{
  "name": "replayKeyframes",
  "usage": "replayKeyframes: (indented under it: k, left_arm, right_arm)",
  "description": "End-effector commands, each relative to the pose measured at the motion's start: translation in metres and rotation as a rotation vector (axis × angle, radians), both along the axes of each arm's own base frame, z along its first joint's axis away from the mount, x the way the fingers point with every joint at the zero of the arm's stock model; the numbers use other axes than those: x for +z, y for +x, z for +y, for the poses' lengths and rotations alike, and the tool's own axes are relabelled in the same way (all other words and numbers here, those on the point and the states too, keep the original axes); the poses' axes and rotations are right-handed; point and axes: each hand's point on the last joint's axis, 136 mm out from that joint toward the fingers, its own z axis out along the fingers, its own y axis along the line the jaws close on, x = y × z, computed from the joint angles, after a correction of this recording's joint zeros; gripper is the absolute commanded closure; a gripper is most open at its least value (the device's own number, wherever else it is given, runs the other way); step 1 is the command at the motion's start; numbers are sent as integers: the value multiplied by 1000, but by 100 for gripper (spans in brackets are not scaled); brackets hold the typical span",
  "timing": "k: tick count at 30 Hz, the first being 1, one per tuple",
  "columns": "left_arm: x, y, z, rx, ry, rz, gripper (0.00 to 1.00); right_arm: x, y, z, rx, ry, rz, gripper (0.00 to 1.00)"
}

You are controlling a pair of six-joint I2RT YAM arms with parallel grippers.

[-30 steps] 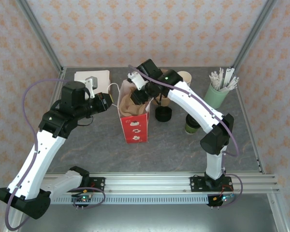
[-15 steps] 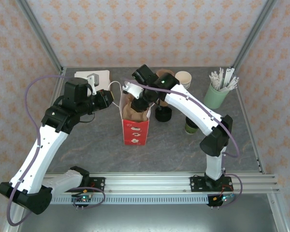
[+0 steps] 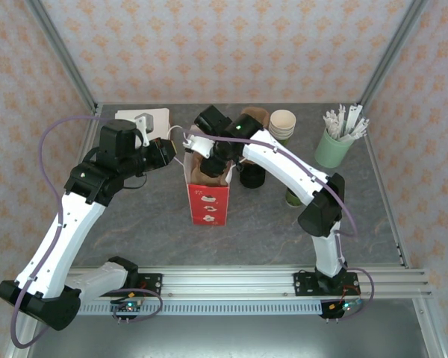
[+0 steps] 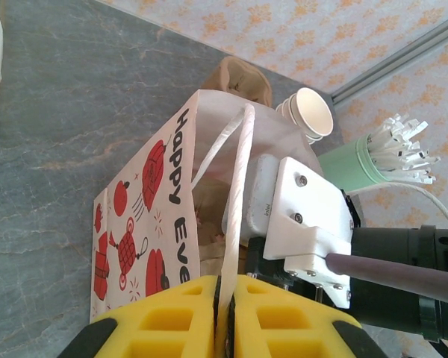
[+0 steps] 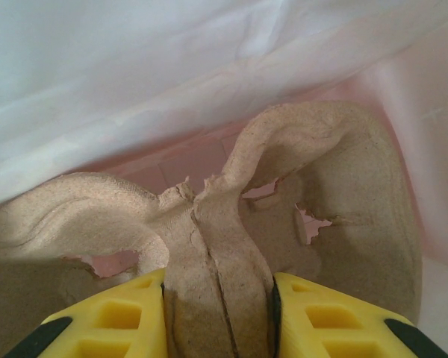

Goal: Pack the takeout coffee

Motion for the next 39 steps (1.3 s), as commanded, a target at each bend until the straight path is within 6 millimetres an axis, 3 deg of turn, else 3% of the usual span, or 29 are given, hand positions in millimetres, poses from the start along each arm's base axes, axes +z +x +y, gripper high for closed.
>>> replayKeyframes:
  k: [1, 11, 19, 25, 35, 39]
  left_arm:
    - [17, -3, 0, -3, -37, -57, 87]
    - [4, -15, 14, 55, -3, -27, 87]
    - [-19, -18, 15, 61, -1, 24, 87]
    - [-30, -19, 30, 130, 54, 52, 86]
    - [-42, -26, 52, 214, 138, 87, 86]
    - [-42, -27, 51, 205, 136, 83, 86]
  right_arm:
    - [-1, -2, -2, 22, -27, -1, 67]
    - [-18, -4, -4, 31, -60, 23, 67]
    - [-32, -7, 5, 64, -45, 66, 68]
    - [-43, -7, 7, 76, -66, 81, 68]
    - [-52, -4, 7, 52, -76, 86, 68]
    - [-58, -5, 7, 54, -83, 103, 68]
